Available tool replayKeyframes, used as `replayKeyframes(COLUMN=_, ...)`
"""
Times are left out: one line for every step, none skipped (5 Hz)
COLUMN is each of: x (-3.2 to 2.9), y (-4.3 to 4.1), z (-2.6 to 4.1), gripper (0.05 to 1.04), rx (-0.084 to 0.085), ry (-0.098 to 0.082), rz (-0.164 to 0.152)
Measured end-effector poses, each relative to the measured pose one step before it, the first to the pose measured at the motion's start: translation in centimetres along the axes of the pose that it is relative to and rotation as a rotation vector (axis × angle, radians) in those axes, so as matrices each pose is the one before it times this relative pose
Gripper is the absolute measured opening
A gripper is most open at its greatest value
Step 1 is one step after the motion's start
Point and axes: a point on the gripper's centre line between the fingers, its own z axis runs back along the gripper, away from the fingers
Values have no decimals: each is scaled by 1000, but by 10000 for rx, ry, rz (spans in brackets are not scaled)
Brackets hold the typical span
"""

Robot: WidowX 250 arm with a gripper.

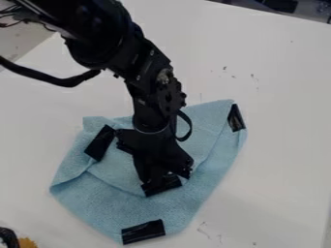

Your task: Unfold the cloth from bottom right to top left

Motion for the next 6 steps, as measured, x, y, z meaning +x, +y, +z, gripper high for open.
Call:
replayKeyframes(x=-233, y=505, z=1595, gripper=597, rx=270, ry=-23, rz=99)
replayKeyframes(x=-568, y=317, z=1229, gripper=902, rx=220, ry=36, rz=91)
replayKeyframes(x=-614, y=22, z=-160, gripper=1013, rx=-19, ry=99, rz=114)
replayKeyframes(x=21, y=-426, z=-1089, gripper=1008, rx=-359, ry=-126, rz=-38)
replayKeyframes(x=15, y=-55, z=-880, gripper=1003, rx=-259, ry=-16, rz=82)
replayKeyframes(x=21, y=-85, z=-569, gripper=969, rx=-134, ry=40, rz=-34)
